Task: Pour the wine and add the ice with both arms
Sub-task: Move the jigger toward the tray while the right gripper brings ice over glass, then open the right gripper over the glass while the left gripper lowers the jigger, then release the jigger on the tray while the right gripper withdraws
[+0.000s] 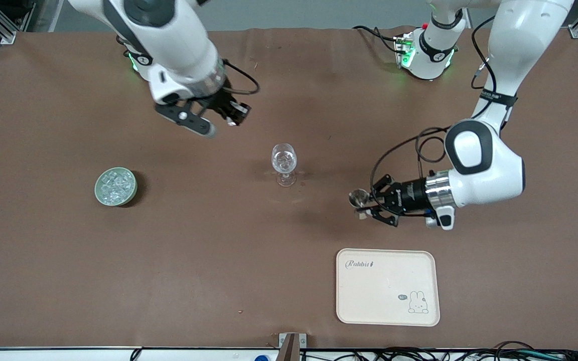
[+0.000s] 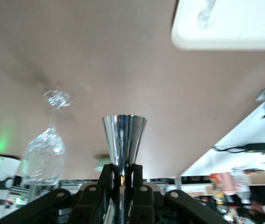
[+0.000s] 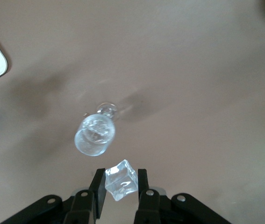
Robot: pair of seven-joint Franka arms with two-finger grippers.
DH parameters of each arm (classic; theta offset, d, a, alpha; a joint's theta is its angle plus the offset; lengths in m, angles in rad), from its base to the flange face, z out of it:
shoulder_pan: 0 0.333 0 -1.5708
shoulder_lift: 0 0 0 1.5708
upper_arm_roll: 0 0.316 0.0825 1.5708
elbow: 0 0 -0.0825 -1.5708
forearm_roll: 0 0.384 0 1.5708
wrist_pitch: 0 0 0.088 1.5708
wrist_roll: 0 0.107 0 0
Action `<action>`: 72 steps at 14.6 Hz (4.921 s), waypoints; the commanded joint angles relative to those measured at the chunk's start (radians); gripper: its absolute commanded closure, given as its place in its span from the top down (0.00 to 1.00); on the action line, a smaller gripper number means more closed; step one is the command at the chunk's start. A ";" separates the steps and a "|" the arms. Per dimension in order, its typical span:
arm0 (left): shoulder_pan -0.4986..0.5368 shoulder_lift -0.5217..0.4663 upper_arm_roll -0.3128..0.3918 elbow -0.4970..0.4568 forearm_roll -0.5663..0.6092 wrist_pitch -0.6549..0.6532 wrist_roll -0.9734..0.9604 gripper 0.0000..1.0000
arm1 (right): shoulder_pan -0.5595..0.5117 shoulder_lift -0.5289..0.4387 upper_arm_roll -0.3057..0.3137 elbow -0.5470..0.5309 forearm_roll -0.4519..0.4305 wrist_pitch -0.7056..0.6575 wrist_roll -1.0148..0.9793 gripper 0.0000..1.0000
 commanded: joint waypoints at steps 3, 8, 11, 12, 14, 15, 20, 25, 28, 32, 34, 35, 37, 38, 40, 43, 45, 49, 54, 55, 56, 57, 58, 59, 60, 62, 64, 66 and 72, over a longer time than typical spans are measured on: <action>-0.015 0.161 0.094 0.136 -0.133 -0.010 0.050 0.01 | 0.100 0.132 0.008 0.016 -0.095 0.119 0.157 0.02; -0.003 0.381 0.133 0.325 -0.205 -0.010 0.124 0.01 | 0.173 0.224 0.008 0.015 -0.171 0.175 0.252 0.02; 0.001 0.430 0.174 0.340 -0.333 -0.012 0.222 0.01 | 0.175 0.246 0.008 0.016 -0.189 0.179 0.261 0.03; 0.007 0.436 0.192 0.339 -0.341 -0.035 0.240 0.01 | 0.175 0.257 0.008 0.015 -0.203 0.184 0.261 0.04; 0.031 0.438 0.235 0.339 -0.362 -0.152 0.245 0.01 | 0.189 0.273 0.008 0.016 -0.215 0.202 0.263 0.05; 0.034 0.438 0.267 0.336 -0.391 -0.205 0.257 0.01 | 0.190 0.275 0.008 0.016 -0.217 0.205 0.263 0.05; 0.042 0.468 0.355 0.330 -0.442 -0.308 0.345 0.02 | 0.190 0.284 0.008 0.016 -0.217 0.201 0.260 0.10; 0.037 0.508 0.355 0.333 -0.546 -0.306 0.388 0.06 | 0.186 0.284 0.008 0.016 -0.215 0.196 0.254 0.27; 0.034 0.511 0.355 0.333 -0.589 -0.300 0.391 0.23 | 0.183 0.284 0.008 0.016 -0.215 0.195 0.254 0.43; 0.033 0.502 0.357 0.334 -0.589 -0.280 0.391 1.00 | 0.183 0.283 0.008 0.016 -0.215 0.195 0.252 0.52; 0.033 0.484 0.372 0.334 -0.578 -0.279 0.389 1.00 | 0.175 0.274 0.008 0.021 -0.214 0.190 0.252 0.62; 0.034 0.475 0.390 0.333 -0.572 -0.279 0.386 1.00 | 0.172 0.266 0.008 0.024 -0.214 0.170 0.252 0.70; 0.040 0.446 0.421 0.333 -0.505 -0.289 0.388 1.00 | 0.138 0.216 0.014 0.025 -0.214 0.103 0.249 0.89; 0.037 0.424 0.421 0.333 -0.427 -0.289 0.389 1.00 | 0.120 0.167 0.015 0.024 -0.217 0.069 0.245 0.94; 0.039 0.389 0.421 0.333 -0.280 -0.289 0.396 1.00 | 0.063 0.087 0.014 0.022 -0.218 0.008 0.179 0.97; 0.039 0.323 0.422 0.334 -0.058 -0.289 0.477 1.00 | -0.055 -0.047 -0.002 0.022 -0.244 -0.112 -0.048 0.99; 0.034 0.272 0.418 0.337 0.125 -0.300 0.486 1.00 | -0.100 -0.105 -0.050 0.022 -0.243 -0.164 -0.155 0.99; 0.008 0.235 0.381 0.475 0.447 -0.320 0.488 1.00 | -0.100 -0.194 -0.280 0.024 -0.180 -0.227 -0.462 0.99; -0.007 0.119 0.372 0.512 0.560 -0.337 0.486 1.00 | -0.100 -0.260 -0.576 0.016 -0.103 -0.267 -0.877 0.99; -0.007 0.096 0.373 0.512 0.561 -0.367 0.488 1.00 | -0.103 -0.260 -0.613 0.016 -0.102 -0.265 -0.957 0.99; -0.004 0.077 0.372 0.512 0.563 -0.378 0.492 1.00 | -0.122 -0.260 -0.643 0.016 -0.076 -0.259 -1.017 0.99; -0.006 0.050 0.372 0.512 0.581 -0.380 0.515 0.96 | -0.155 -0.259 -0.649 0.016 -0.039 -0.253 -1.050 0.99; -0.006 0.024 0.370 0.512 0.609 -0.380 0.559 0.96 | -0.181 -0.259 -0.651 0.013 -0.027 -0.241 -1.070 0.99; -0.006 -0.014 0.370 0.509 0.641 -0.384 0.622 0.96 | -0.189 -0.262 -0.649 -0.004 -0.027 -0.227 -1.073 0.99; -0.007 -0.044 0.352 0.502 0.679 -0.409 0.692 0.96 | -0.195 -0.280 -0.648 -0.034 -0.025 -0.198 -1.075 0.99; -0.004 -0.108 0.297 0.482 0.794 -0.473 0.812 0.96 | -0.215 -0.288 -0.644 -0.056 -0.022 -0.181 -1.093 0.99; -0.004 -0.157 0.260 0.462 0.901 -0.519 0.907 0.93 | -0.210 -0.283 -0.647 -0.039 -0.016 -0.178 -1.107 0.99; -0.004 -0.218 0.217 0.416 0.969 -0.549 1.001 0.94 | -0.210 -0.283 -0.651 -0.036 -0.014 -0.181 -1.160 1.00; -0.038 -0.511 0.183 0.068 1.048 -0.463 1.074 0.94 | -0.212 -0.286 -0.652 -0.044 0.038 -0.164 -1.164 1.00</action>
